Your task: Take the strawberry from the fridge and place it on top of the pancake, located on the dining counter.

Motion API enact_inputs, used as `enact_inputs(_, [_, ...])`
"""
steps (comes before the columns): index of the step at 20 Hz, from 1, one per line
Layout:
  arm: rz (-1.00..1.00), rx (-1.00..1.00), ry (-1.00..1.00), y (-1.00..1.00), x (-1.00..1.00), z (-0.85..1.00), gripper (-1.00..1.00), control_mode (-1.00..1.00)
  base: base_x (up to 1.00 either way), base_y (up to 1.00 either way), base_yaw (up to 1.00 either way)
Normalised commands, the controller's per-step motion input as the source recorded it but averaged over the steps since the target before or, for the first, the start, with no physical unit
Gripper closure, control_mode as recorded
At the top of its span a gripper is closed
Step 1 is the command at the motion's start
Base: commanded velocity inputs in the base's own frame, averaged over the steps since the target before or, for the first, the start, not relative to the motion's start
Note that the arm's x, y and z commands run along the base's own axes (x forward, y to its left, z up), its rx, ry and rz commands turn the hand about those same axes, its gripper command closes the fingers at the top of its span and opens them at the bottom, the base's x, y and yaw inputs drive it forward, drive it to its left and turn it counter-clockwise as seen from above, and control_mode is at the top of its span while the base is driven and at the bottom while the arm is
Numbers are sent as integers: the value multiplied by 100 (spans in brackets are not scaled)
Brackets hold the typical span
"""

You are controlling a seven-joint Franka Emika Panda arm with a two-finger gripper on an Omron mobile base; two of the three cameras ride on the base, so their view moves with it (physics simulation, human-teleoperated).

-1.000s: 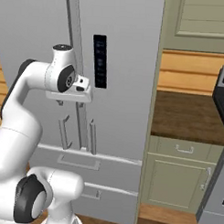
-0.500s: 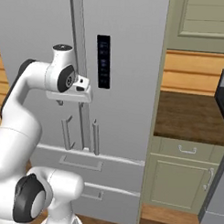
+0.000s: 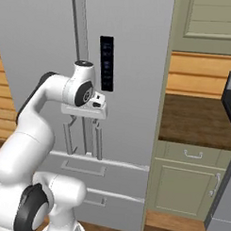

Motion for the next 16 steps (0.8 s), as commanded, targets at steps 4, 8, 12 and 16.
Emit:
enact_inputs(4, [0, 2, 11, -42, 22, -52, -100, -100, 0, 0, 0])
enact_inputs(8, [0, 0, 6, -5, 52, -28, -100, -100, 0, 0, 0])
enact_inputs(12, [0, 0, 3, 0, 52, -37, -100, -100, 0, 0, 0])
enact_inputs(16, [0, 0, 0, 4, 37, -31, -100, -100, 0, 0, 0])
